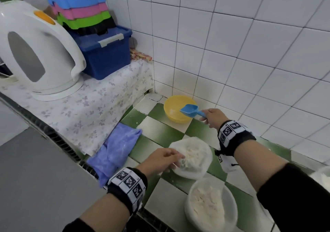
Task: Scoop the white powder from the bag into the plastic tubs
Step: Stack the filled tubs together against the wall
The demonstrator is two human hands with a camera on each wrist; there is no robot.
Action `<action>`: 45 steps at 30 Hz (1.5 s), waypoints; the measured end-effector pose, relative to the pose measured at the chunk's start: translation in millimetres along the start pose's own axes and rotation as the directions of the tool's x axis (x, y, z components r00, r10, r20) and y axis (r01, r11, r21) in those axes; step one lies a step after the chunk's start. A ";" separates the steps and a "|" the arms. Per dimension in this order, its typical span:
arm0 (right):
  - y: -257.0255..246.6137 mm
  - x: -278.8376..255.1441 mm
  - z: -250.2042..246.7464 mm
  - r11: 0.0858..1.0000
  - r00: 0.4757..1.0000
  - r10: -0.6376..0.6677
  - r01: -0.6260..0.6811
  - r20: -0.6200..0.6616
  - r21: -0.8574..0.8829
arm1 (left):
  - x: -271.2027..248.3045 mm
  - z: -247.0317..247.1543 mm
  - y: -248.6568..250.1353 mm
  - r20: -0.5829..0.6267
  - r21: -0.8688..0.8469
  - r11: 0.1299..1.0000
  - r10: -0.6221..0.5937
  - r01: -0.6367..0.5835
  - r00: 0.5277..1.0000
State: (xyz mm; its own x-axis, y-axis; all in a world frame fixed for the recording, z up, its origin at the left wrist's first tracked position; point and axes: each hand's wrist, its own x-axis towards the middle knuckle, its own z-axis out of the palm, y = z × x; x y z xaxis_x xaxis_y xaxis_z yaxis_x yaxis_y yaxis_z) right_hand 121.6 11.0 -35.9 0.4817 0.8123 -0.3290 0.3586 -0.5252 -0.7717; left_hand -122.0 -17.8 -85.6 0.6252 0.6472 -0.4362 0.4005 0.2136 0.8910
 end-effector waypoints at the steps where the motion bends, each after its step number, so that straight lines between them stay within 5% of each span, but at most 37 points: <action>1: -0.3 7.9 3.9 1.000 1.000 0.009 -0.009 0.014 -0.006 | 3.1 -1.2 -0.4 0.017 0.005 1.000 0.000 0.000 1.000; 9: 1.2 36.8 27.0 0.998 0.989 0.055 -0.050 0.140 -0.041 | 21.1 -3.0 -2.8 0.105 0.013 1.000 -0.023 0.022 0.994; 21: 28.8 25.0 27.5 0.970 0.997 0.023 -0.004 0.077 -0.243 | 22.5 10.8 7.3 0.124 0.038 0.999 -0.021 0.016 0.992; 29: 40.3 -76.7 -28.5 0.992 1.000 -0.007 0.008 0.016 -0.123 | -3.6 18.5 8.7 0.148 0.044 0.998 0.034 -0.041 0.988; 35: 88.2 -182.6 -33.1 0.940 0.998 0.056 -0.041 0.033 -0.339 | -31.1 29.6 11.7 0.329 0.164 0.986 -0.046 -0.009 0.943; 39: 114.2 -227.1 -9.7 0.988 0.989 0.106 -0.093 0.103 -0.124 | -44.3 40.7 12.0 0.377 0.205 0.978 -0.047 -0.033 0.925; 41: 128.6 -238.3 2.9 0.998 0.998 0.054 -0.055 0.029 0.023 | -47.2 47.5 14.7 0.367 0.213 0.975 -0.023 -0.060 0.930; 45: 153.7 -259.2 5.3 0.999 0.985 -0.045 0.047 -0.168 0.009 | -51.7 69.9 24.0 0.376 0.232 0.967 0.015 -0.110 0.927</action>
State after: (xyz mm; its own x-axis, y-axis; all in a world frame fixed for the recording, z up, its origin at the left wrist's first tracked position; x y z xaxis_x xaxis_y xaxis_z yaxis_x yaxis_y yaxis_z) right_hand 47.5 -278.9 -72.1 0.5926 0.7808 -0.1980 0.3738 -0.4842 -0.7911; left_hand -97.9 -97.3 -50.5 0.8370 0.3280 -0.4380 0.4738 -0.0339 0.8800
